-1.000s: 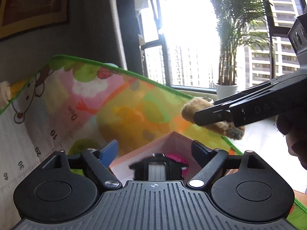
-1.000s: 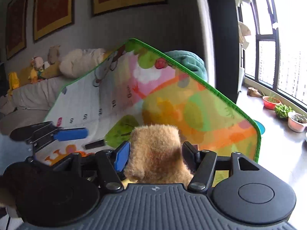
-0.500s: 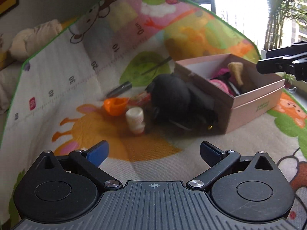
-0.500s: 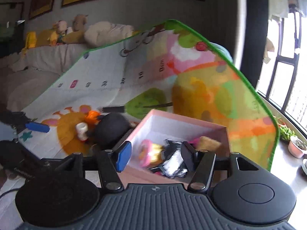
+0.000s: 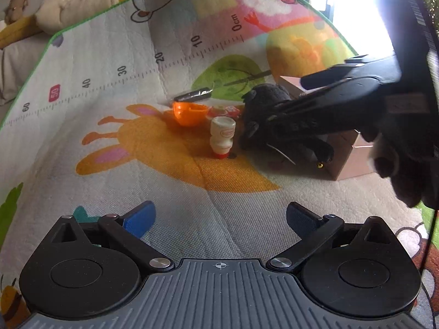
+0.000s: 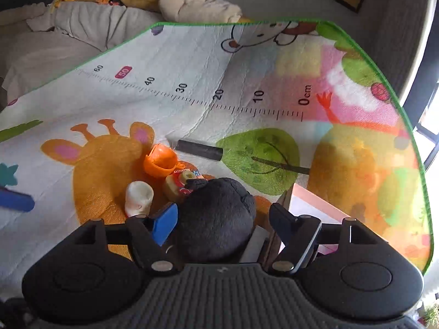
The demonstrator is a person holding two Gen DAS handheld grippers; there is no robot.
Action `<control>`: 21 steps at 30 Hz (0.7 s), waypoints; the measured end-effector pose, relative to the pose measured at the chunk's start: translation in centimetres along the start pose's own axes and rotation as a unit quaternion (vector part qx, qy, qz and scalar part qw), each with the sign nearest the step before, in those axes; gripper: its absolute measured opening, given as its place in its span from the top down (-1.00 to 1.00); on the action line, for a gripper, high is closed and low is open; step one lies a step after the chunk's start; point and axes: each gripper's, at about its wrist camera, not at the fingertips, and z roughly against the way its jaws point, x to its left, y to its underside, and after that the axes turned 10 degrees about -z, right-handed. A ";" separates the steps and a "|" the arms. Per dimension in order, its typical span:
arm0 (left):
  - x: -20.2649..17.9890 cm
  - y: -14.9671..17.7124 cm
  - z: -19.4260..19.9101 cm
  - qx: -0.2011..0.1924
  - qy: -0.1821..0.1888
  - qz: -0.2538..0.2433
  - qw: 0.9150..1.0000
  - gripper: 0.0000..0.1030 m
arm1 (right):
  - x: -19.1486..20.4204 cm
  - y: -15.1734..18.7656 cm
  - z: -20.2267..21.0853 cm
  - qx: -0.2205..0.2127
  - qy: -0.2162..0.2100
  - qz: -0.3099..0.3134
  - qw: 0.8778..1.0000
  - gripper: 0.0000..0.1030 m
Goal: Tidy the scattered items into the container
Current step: 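Grasp the black plush toy with the right gripper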
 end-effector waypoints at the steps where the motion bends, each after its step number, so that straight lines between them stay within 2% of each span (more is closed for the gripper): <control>1: 0.0 0.0 0.0 -0.001 0.003 0.002 1.000 -1.00 | 0.1 -0.4 -1.0 0.010 0.000 -0.001 1.000 -0.51; 4: 0.1 0.1 0.1 -0.004 0.009 0.004 1.000 -1.00 | 0.8 -0.6 -3.1 0.036 0.003 0.015 0.999 -0.46; 8: 0.2 0.1 0.1 -0.004 0.014 0.010 1.000 -1.00 | 1.0 0.1 -1.6 0.020 -0.002 0.035 0.999 -0.32; 15: -0.1 0.0 0.0 0.003 0.005 0.001 1.000 -1.00 | -2.3 1.4 7.8 -0.026 -0.075 -0.043 0.996 -0.31; 21: -0.7 -0.2 -0.3 0.009 -0.005 -0.017 1.000 -1.00 | -5.6 6.7 14.8 -0.027 -0.118 -0.114 0.986 -0.32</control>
